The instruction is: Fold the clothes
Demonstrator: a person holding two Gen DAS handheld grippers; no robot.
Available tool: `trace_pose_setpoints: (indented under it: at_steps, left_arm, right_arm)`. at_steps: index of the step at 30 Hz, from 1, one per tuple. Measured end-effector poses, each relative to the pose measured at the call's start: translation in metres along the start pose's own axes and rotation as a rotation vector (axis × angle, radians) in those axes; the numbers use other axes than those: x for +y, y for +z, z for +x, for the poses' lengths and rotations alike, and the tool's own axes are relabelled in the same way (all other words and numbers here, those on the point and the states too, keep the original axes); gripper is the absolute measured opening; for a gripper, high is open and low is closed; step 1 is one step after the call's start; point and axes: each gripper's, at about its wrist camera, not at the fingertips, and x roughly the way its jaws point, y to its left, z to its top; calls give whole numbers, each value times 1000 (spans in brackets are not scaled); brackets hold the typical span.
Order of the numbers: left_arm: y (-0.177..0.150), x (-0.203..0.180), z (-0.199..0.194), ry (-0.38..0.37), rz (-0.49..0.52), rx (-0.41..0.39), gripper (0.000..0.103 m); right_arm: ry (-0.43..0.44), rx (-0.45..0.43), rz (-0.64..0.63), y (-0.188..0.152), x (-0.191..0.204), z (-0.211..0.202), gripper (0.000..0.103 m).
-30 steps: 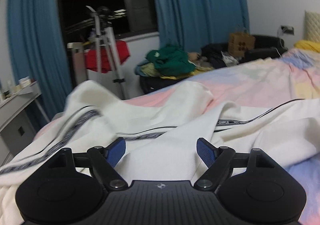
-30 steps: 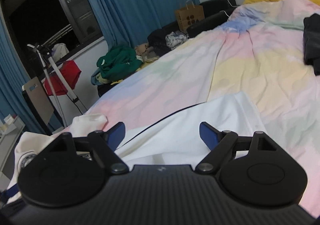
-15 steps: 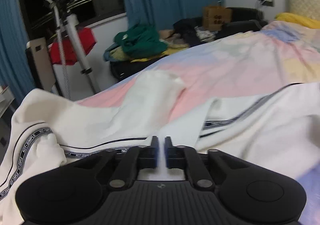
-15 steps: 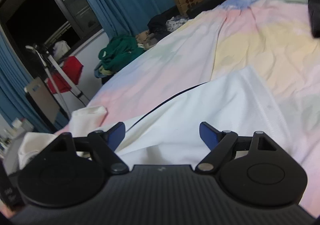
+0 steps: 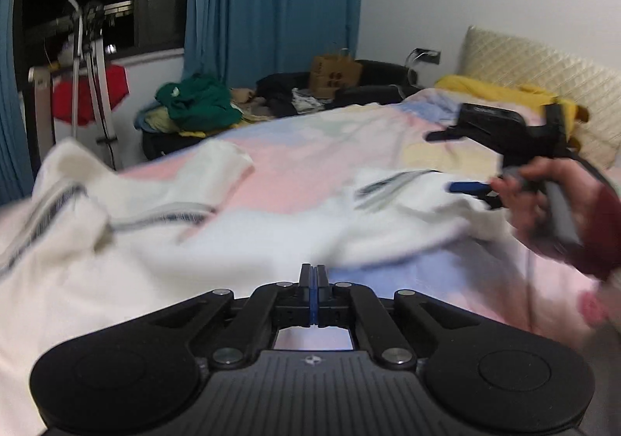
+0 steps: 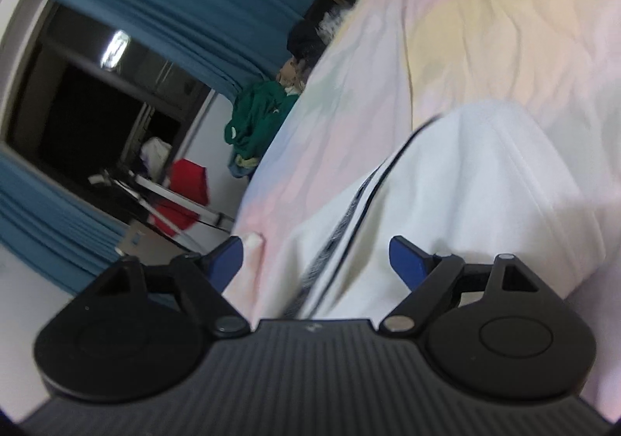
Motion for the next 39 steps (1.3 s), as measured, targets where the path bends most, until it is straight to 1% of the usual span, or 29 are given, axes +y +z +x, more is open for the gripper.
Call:
trace_pose_setpoints:
  at_steps: [2,3,5,8,10,11,12,13,14,15,16,18,20,22,25,28,29,30,31,32,33,34,36,38,39]
  left_arm:
    - [-22,3,-9,8,-18,17,0]
    - [-32,9,-9,27,-46,27,0]
    - [-48,20,-8,65,-109,41,0]
    - [-46,28,0,110,-119,34,1]
    - [-45,33,5,140,-124,30,5]
    - [-41,32,8,150,-110,23,9]
    - [-36,31,13,163,-91,11,19]
    - [-30,30,17,177,-72,-1,38]
    - [-25,26,23,199,-48,-20,49]
    - [-19,22,28,221,-24,-39,63]
    - [-13,17,34,242,0,-57,72]
    - [0,10,53,258,46,-60,81]
    - [12,2,73,270,82,-60,81]
    - [24,-3,101,276,87,-45,85]
    - [38,-10,143,290,76,-26,86]
    - [48,-20,181,327,133,9,85]
    - [50,-22,192,343,159,32,85]
    - [53,-23,203,349,172,50,81]
    - [55,-23,213,355,185,67,75]
    - [57,-21,217,355,177,78,71]
    - [59,-18,221,354,169,89,58]
    - [61,-16,224,354,161,100,39]
    - [65,-8,220,343,109,103,20]
    - [68,-4,206,316,79,93,16]
    - [69,-6,195,301,86,82,15]
  right_arm:
    - [21,27,66,1,-8,2,85]
    - [19,34,76,1,-9,4,85]
    - [-12,39,61,0,-6,8,85]
    - [-50,43,32,-4,1,13,85]
    - [-59,44,10,-7,8,15,85]
    - [-66,42,-6,-8,11,16,85]
    - [-82,33,-35,-9,16,16,85]
    - [-97,25,-64,-10,20,16,85]
    - [-112,16,-93,-10,25,17,85]
    - [-124,7,-118,-12,28,17,85]
    - [-129,3,-134,-12,31,17,85]
    - [-132,2,-153,-13,33,19,85]
    - [-136,1,-172,-14,34,20,85]
    - [-143,-1,-191,-13,34,20,85]
    - [-166,-19,-191,-12,31,20,85]
    - [-172,-26,-172,-9,24,21,85]
    - [-169,-21,-166,-8,21,22,85]
    - [-166,-19,-158,-7,18,22,85]
    - [-164,-17,-151,-6,15,23,85]
    - [-163,-18,-145,-4,12,24,85]
    - [-163,-18,-139,-3,10,25,85]
    - [-161,-16,-135,-3,8,26,85]
    - [-150,-9,-126,-1,4,28,85]
    - [-136,-1,-110,-2,2,30,85]
    - [-127,2,-95,-2,0,30,85]
